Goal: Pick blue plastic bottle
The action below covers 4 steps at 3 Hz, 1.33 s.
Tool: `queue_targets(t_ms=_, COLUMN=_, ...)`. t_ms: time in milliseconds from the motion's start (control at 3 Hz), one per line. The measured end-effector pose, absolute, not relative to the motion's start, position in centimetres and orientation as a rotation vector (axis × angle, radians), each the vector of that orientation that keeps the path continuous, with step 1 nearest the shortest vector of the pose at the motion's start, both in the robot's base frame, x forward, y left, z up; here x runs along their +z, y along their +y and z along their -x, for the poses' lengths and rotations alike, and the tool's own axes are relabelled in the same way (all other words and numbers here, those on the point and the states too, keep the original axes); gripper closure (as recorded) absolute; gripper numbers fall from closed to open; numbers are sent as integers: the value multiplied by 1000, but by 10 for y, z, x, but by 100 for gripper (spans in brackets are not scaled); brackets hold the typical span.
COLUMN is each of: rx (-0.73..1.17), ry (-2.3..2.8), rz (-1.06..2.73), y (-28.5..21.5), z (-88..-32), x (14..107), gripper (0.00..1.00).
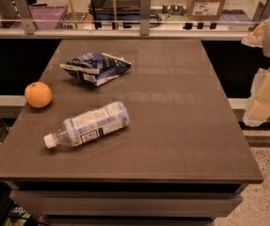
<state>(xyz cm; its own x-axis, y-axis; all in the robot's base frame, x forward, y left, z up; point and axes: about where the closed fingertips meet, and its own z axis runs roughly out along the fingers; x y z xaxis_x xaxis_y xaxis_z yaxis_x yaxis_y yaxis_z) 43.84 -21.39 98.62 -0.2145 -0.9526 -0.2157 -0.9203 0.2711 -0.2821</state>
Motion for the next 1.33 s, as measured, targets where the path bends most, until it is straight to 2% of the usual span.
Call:
queue_targets(t_ms=667, rx=-141, ry=2176, rz=1704, y=-209, z=-439, x=990, gripper=0)
queue_targets(t_ms=1333, rx=-102, ry=2050, rz=1715, y=-170, z=-455, x=982, gripper=0)
